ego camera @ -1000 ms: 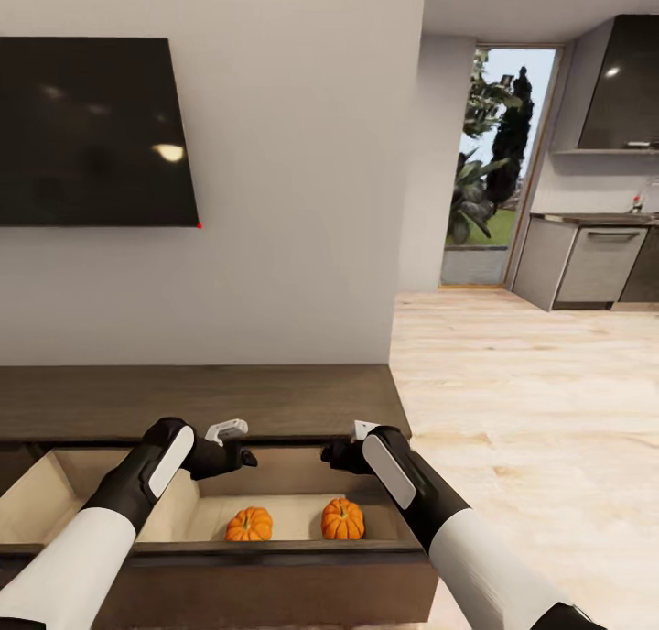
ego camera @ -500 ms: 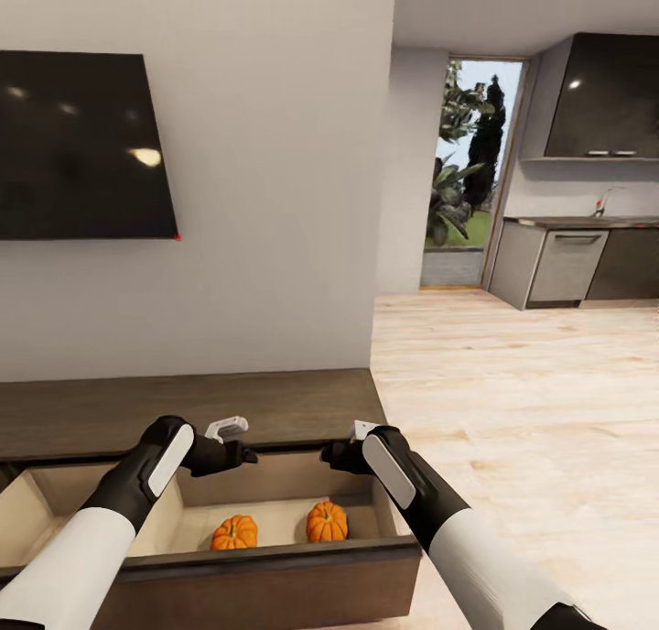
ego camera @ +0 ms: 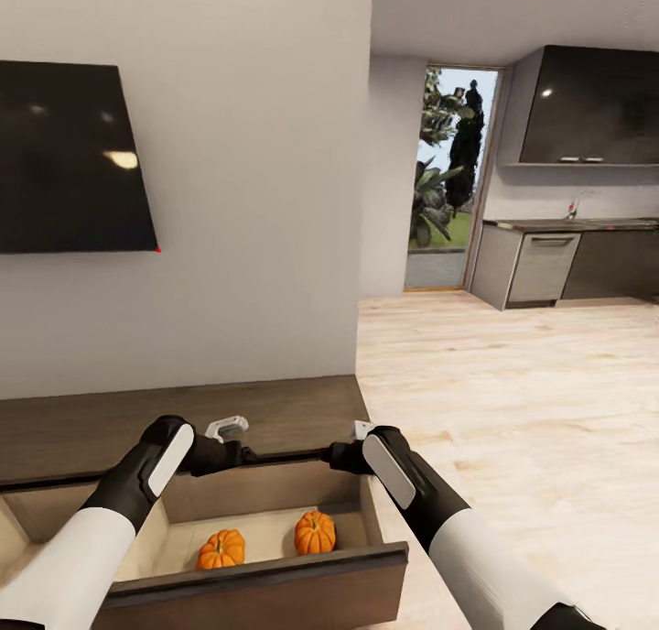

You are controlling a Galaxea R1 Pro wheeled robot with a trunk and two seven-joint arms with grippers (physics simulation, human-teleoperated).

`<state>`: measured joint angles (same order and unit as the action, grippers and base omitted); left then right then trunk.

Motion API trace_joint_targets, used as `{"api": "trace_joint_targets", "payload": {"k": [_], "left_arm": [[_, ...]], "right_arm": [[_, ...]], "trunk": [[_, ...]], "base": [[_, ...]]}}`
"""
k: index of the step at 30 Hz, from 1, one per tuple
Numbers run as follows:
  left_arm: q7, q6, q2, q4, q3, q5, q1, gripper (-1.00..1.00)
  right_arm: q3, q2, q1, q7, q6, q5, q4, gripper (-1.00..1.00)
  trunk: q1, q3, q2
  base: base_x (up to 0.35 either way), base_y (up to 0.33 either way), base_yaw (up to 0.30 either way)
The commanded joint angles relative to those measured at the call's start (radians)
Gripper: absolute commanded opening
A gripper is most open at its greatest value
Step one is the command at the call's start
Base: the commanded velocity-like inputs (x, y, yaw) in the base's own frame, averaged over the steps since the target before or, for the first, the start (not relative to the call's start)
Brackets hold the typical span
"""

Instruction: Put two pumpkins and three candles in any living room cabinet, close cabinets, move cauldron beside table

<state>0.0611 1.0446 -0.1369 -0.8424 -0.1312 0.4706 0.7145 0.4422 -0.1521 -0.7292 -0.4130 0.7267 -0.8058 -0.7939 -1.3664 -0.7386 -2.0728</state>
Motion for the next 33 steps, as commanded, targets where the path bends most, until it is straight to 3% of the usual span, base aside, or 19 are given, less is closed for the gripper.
{"api": "trace_joint_targets", "payload": {"k": [1,6,16,33], "left_arm": [[0.006,0.003,-0.001,-0.001,-0.002,-0.006,0.0,1.0],[0.006,0.003,-0.001,-0.001,-0.002,-0.007,0.0,1.0],[0.005,0.003,-0.001,-0.026,-0.003,-0.007,-0.002,1.0],[0.005,0.003,-0.001,-0.07,-0.007,-0.007,-0.004,1.0]], "right_arm": [[0.003,0.0,-0.001,-0.01,0.0,-0.01,-0.001,1.0],[0.003,0.0,-0.001,-0.009,0.0,-0.01,-0.001,1.0],[0.003,0.001,-0.001,-0.009,0.0,-0.01,-0.001,1.0],[0.006,0.0,-0.001,-0.009,0.0,-0.01,-0.024,1.0]], "trunk": [[0.004,0.003,0.007],[0.023,0.019,0.042],[0.023,0.019,0.042],[0.023,0.027,0.042]], "base": [[0.0,0.0,-0.2],[0.0,0.0,-0.083],[-0.005,0.0,-0.01],[-0.231,-0.035,0.079]]}}
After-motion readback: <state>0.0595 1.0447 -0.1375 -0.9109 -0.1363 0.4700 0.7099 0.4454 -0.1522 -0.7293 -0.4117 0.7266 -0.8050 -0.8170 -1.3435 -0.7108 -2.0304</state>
